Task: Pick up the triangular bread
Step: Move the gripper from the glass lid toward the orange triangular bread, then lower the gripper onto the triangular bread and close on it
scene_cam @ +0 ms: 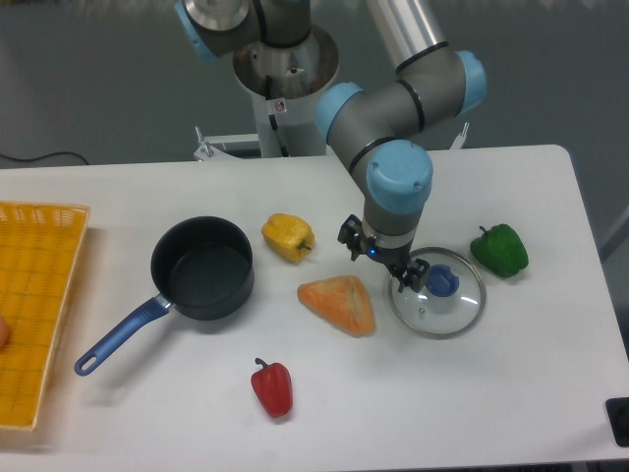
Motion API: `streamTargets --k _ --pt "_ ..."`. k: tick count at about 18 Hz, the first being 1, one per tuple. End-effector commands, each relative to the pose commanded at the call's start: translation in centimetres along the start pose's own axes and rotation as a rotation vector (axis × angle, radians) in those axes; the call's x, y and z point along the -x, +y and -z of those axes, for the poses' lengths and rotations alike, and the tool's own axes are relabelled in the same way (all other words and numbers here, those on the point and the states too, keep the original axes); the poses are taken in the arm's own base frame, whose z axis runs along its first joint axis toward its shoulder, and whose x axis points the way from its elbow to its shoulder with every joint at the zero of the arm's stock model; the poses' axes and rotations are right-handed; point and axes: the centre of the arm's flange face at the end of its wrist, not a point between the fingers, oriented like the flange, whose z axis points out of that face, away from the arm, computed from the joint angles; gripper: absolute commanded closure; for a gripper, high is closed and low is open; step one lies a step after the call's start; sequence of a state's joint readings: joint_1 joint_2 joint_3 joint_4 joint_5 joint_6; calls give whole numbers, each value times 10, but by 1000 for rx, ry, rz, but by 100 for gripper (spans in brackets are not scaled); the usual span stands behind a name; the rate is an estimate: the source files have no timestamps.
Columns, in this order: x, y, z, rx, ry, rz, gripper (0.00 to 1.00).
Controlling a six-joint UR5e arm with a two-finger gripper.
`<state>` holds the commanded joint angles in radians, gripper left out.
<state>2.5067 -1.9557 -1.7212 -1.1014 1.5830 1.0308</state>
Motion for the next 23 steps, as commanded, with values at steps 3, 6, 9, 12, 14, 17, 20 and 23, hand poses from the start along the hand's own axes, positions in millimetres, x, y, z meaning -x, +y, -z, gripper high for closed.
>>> streamTargets --k 3,6,9,12,14,17,20,23 --pt "-5 -13 -11 15 9 -26 0" --pt "-3 -16 -19 20 20 -49 0" --pt "-5 -24 -25 25 24 -77 0" --pt "-2 -26 -31 28 26 -79 0" --pt "-4 -31 -35 41 23 -87 1" --pt "-2 -32 -38 50 23 -89 4" --pt "-2 -33 -45 78 20 -96 4" --pt "-3 -34 -49 87 22 -99 8"
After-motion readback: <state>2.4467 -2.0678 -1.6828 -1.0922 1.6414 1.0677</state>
